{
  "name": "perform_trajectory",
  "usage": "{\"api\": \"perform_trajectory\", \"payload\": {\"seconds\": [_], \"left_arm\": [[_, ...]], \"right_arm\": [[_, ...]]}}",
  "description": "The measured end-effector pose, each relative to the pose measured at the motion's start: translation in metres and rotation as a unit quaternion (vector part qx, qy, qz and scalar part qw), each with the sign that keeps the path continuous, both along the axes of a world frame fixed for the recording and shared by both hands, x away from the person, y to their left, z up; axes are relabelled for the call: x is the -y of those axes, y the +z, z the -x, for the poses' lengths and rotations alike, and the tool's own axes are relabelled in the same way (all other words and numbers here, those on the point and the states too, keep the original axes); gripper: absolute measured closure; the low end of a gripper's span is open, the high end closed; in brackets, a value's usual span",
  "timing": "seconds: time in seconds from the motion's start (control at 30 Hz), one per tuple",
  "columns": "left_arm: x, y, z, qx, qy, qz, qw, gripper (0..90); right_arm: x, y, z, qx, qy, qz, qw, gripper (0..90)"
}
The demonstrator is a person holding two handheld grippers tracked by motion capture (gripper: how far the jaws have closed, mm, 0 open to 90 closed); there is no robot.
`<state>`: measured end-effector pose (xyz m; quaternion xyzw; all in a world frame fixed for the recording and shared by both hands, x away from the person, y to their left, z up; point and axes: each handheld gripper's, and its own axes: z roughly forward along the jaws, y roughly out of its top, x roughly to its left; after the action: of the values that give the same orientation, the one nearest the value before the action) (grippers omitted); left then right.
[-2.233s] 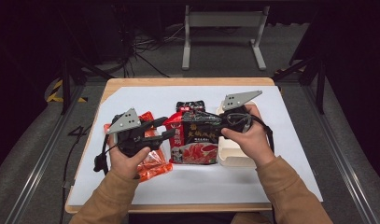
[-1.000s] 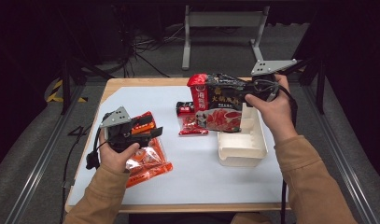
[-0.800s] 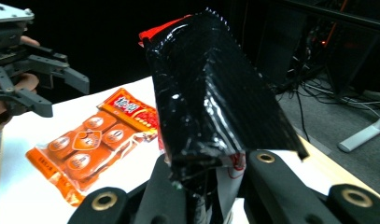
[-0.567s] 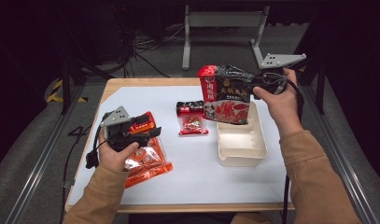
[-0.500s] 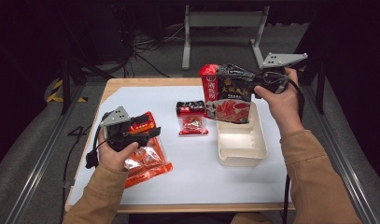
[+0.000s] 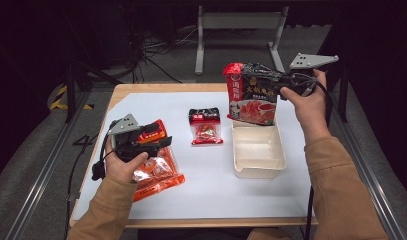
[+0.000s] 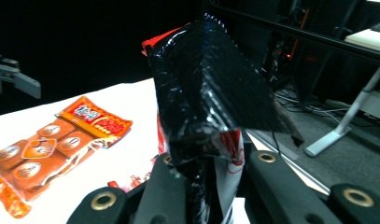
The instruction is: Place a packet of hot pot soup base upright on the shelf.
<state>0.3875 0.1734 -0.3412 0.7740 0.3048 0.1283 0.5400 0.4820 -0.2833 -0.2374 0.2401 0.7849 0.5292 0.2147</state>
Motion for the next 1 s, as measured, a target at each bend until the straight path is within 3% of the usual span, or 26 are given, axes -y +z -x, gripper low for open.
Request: {"api": "perform_trajectory", "payload": {"seconds": [0.37, 1.0], "left_arm": [[-0.001, -0.001, -0.001, -0.001, 0.002, -0.001, 1.0000, 30.1], [-0.001, -0.003, -0.003, -0.006, 0.003, -0.001, 1.0000, 30.1]], "right_arm": [[0.017, -0.011, -0.011, 0.006, -0.022, -0.004, 0.9997, 82.1], [0.017, -0.036, -0.025, -0.008, -0.025, 0.000, 0.9997, 81.8]]}}
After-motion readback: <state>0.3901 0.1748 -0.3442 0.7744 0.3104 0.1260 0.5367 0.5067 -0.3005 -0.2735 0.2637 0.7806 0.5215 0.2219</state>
